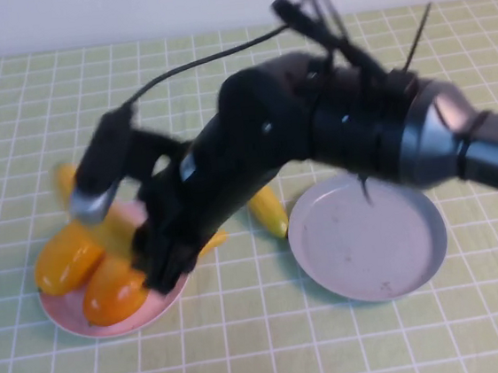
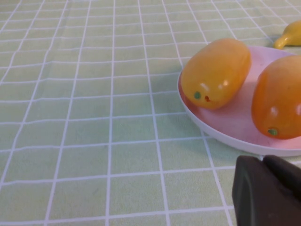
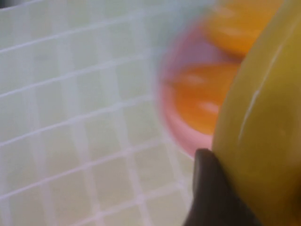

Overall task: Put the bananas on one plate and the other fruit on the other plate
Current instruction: Put another type of fruit in the right plate

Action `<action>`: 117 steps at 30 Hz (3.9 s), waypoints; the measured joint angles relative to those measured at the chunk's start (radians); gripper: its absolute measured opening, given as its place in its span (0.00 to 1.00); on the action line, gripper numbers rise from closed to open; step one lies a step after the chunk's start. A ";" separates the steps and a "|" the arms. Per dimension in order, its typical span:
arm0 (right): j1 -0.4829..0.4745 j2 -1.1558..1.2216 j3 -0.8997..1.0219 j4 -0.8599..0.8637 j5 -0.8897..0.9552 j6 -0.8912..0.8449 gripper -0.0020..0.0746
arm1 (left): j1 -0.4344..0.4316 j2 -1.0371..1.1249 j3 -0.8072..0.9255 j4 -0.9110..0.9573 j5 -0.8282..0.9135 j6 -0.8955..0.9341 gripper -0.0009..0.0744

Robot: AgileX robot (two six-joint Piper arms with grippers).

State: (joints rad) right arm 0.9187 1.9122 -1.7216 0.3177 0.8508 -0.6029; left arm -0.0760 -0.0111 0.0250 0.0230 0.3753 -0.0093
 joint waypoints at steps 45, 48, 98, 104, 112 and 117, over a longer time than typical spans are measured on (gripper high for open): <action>-0.357 -0.157 0.547 -0.324 -0.052 0.936 0.48 | 0.000 0.000 0.000 0.000 0.000 0.000 0.01; -0.357 -0.157 0.531 -0.348 0.003 0.936 0.55 | 0.000 0.000 0.000 0.000 0.000 0.000 0.01; -0.309 0.408 -0.248 -0.125 -0.021 0.203 0.43 | 0.000 0.000 0.000 0.000 0.000 0.000 0.01; -0.309 0.393 -0.248 -0.129 -0.010 0.305 0.44 | 0.000 0.000 0.000 0.000 0.000 0.000 0.01; -0.291 0.157 -0.207 -0.247 0.108 0.686 0.44 | 0.000 0.000 0.000 0.000 0.000 0.000 0.01; -0.291 -0.053 0.017 -0.318 0.091 0.895 0.44 | 0.000 0.000 0.000 0.000 0.000 0.000 0.01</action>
State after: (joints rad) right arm 0.6273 1.8587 -1.7050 0.0000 0.9413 0.2925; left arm -0.0760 -0.0111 0.0250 0.0230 0.3753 -0.0093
